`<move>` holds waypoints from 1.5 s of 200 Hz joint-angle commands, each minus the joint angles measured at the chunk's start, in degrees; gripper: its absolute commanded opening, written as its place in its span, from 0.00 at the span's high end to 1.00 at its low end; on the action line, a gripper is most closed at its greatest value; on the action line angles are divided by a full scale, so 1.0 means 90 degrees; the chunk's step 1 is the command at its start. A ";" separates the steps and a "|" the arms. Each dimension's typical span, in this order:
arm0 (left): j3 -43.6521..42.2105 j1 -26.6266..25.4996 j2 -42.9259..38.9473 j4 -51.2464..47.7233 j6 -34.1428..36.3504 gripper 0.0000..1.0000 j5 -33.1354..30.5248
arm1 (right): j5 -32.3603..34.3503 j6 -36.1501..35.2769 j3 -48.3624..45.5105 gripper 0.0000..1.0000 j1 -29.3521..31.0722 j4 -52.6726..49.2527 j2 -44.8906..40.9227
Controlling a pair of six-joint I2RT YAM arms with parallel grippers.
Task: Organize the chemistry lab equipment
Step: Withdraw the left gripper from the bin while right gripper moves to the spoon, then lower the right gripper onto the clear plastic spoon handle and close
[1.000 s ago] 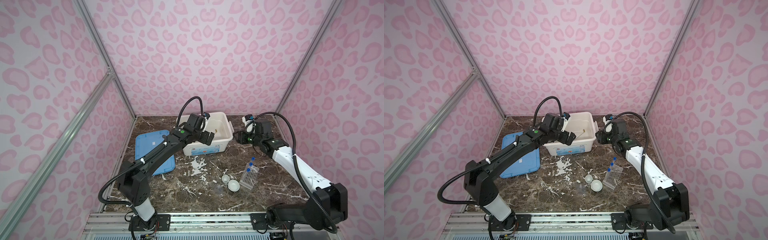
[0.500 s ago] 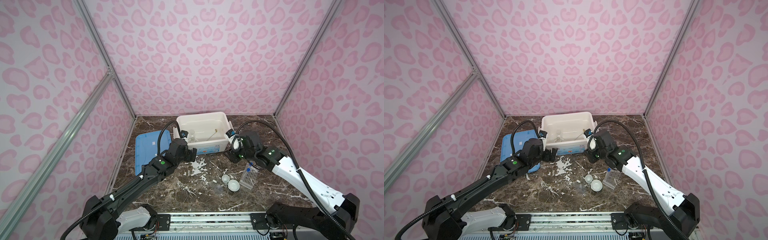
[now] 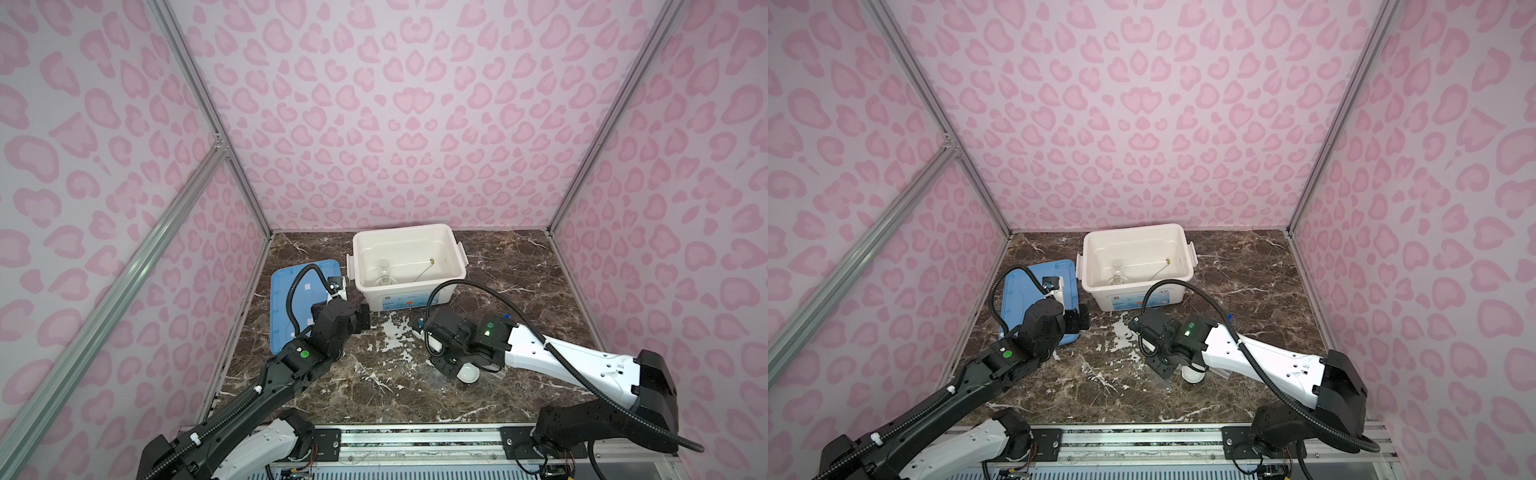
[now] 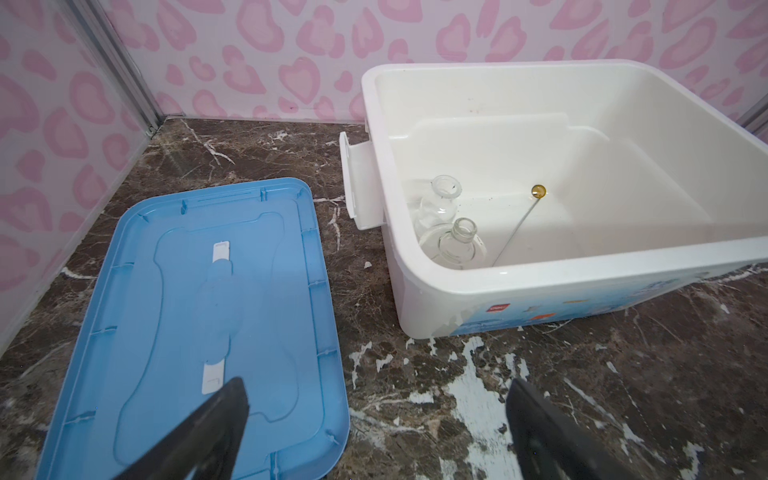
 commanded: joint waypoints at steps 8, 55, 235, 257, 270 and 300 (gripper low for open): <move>-0.0108 0.0044 -0.0095 0.0107 -0.0213 0.02 -0.0201 | 0.0239 0.0149 -0.0068 0.60 0.0214 -0.0205 0.0277; -0.0162 0.0045 -0.0033 0.0030 -0.0246 0.03 -0.0201 | 0.0093 0.0179 -0.0265 0.65 0.0254 0.0099 0.0436; -0.0223 0.0045 0.0030 0.0017 -0.0180 0.03 -0.0124 | -0.0111 0.0035 -0.0336 0.80 0.0269 0.0267 0.1045; -0.0225 0.0045 0.0030 0.0022 -0.0176 0.03 -0.0125 | -0.0083 0.0030 -0.0304 0.84 0.0268 0.0258 0.1042; -0.0225 0.0045 0.0030 0.0014 -0.0193 0.03 -0.0130 | -0.0089 0.0018 -0.0263 0.86 0.0269 0.0259 0.1040; -0.0240 0.0050 0.0040 0.0022 -0.0188 0.03 -0.0153 | -0.0081 -0.0060 -0.0106 0.89 0.0250 0.0222 0.0982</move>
